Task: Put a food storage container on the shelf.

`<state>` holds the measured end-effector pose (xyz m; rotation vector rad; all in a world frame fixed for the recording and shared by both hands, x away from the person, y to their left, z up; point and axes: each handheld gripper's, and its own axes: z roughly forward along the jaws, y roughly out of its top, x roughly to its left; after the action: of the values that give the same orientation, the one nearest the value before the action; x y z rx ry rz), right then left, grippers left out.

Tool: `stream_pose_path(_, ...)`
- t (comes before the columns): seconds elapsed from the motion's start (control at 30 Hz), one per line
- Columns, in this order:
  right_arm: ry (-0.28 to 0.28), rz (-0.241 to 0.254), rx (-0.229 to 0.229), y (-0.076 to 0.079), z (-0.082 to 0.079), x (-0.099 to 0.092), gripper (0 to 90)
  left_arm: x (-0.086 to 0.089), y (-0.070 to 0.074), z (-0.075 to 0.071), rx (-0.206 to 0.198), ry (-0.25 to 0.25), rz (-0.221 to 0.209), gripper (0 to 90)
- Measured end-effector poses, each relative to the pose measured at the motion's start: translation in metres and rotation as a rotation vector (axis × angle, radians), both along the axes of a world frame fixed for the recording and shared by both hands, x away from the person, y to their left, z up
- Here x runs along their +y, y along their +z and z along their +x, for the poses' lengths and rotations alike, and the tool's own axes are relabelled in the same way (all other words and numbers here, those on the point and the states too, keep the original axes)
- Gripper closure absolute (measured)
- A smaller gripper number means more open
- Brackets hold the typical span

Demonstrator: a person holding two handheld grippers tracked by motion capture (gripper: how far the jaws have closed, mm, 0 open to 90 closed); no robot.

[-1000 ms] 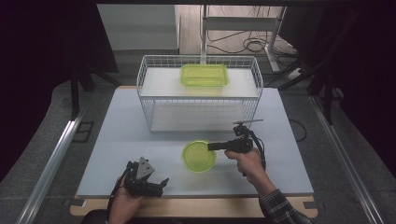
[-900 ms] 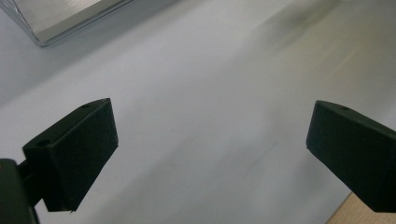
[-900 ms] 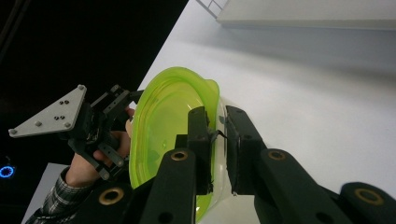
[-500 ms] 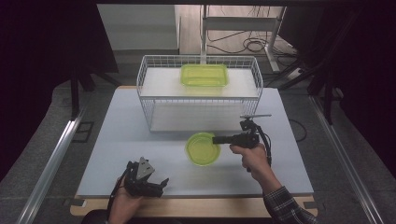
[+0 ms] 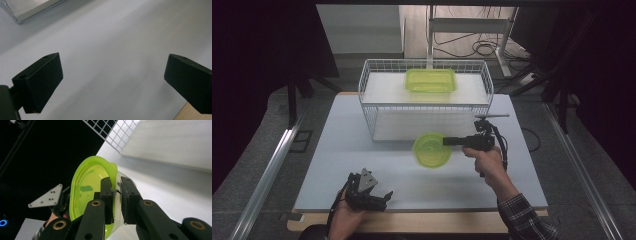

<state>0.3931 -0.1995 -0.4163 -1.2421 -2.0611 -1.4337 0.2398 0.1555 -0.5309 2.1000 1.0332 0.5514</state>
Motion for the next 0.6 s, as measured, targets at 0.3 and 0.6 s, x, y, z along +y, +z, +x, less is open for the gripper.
stream_pose_path(0.3,-0.025,0.008,-0.039,0.021,0.005,-0.005,80.9,0.000,0.000,0.000,0.003,-0.001,0.003,1.6)
stream_pose_path(0.6,-0.045,0.014,-0.066,0.040,0.010,-0.007,81.0,0.000,0.000,0.000,0.002,-0.002,0.005,1.7)
